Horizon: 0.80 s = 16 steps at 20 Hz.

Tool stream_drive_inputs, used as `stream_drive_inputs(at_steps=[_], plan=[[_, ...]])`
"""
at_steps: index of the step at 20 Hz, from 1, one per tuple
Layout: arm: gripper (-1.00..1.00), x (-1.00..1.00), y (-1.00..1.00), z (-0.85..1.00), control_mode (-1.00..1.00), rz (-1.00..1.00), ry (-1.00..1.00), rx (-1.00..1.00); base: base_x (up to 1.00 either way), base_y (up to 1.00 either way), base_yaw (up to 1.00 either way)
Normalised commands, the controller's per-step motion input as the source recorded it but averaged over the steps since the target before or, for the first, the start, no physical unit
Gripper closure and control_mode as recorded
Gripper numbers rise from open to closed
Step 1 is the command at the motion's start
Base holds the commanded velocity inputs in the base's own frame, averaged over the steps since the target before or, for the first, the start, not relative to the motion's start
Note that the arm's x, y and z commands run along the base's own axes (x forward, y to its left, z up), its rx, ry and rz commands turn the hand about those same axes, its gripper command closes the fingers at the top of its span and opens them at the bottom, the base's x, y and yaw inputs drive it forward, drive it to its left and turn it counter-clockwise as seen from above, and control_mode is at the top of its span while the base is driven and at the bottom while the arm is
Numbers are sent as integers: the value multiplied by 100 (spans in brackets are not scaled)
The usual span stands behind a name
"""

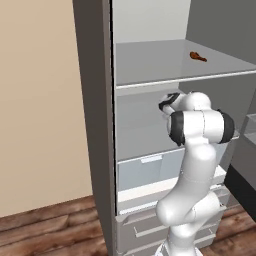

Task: Place one corn and one chicken drumstick in each tupperware on the nearby counter, to pack two identical lunches.

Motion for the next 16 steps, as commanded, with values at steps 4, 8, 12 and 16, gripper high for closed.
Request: stream_drive_inputs(at_steps=[4, 8, 12, 16], plan=[[100, 7, 1, -91, -100, 0, 22, -2, 0, 0, 0], [100, -72, 31, -100, -100, 0, 31, -8, 0, 0, 0], [100, -97, 51, -100, -100, 0, 4, -5, 0, 0, 0], [100, -100, 17, -62, -100, 0, -42, 0, 0, 0, 0]])
